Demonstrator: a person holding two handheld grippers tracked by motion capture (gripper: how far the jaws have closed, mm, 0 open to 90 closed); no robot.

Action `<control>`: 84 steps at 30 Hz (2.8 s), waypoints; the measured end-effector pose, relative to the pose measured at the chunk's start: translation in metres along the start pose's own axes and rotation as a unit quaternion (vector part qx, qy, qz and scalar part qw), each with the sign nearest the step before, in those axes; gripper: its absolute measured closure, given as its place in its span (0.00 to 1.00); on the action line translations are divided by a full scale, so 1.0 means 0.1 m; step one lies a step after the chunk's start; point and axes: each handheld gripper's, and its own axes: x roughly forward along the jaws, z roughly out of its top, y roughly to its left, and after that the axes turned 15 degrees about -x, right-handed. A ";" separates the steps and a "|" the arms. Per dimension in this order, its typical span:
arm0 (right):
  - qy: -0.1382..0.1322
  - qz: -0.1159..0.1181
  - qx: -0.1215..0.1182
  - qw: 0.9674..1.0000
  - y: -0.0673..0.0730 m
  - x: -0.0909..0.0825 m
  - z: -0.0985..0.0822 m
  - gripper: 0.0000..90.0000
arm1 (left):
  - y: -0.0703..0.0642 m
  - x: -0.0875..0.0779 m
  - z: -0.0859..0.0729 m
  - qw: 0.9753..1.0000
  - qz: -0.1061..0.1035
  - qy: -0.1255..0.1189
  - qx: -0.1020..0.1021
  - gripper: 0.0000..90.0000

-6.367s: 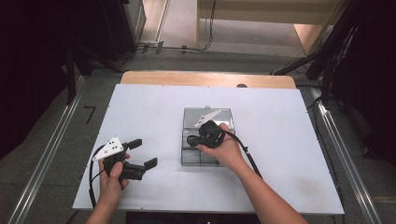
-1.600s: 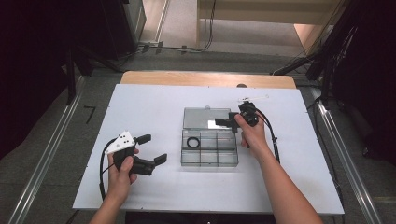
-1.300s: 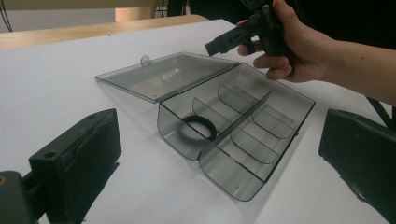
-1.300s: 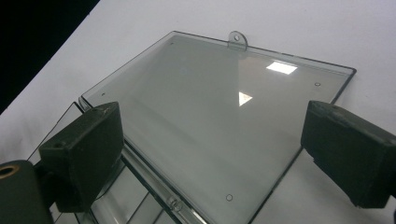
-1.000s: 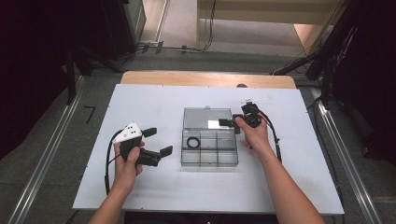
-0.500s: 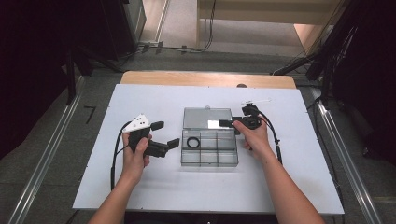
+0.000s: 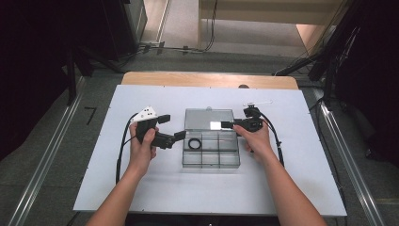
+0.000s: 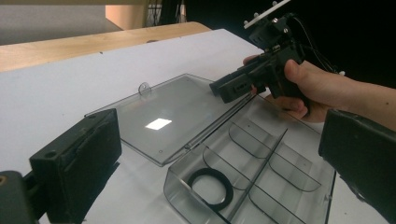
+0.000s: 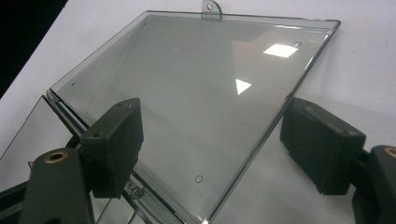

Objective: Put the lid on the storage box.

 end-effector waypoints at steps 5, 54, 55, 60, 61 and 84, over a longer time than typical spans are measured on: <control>0.002 -0.007 -0.002 1.000 0.00 0.00 0.00 0.27 | 0.05 0.07 0.04 1.000 -0.002 0.002 -0.009 0.00; -0.001 -0.002 -0.002 1.000 -0.02 0.00 -0.01 0.29 | 0.53 0.77 0.06 0.984 0.040 0.056 -0.162 0.13; -0.002 -0.002 -0.003 1.000 -0.02 0.00 -0.01 0.29 | 0.54 0.78 0.06 0.984 0.039 0.056 -0.165 0.14; -0.002 -0.002 -0.003 1.000 -0.02 0.00 -0.01 0.29 | 0.55 0.84 0.03 0.982 0.043 0.064 -0.174 0.17; -0.002 -0.002 -0.002 1.000 -0.02 0.00 -0.01 0.29 | 0.55 0.85 0.02 0.981 0.046 0.066 -0.175 0.17; -0.006 0.005 0.001 1.000 -0.03 0.00 -0.02 0.31 | 0.52 0.98 -0.04 0.975 0.092 0.088 -0.180 0.32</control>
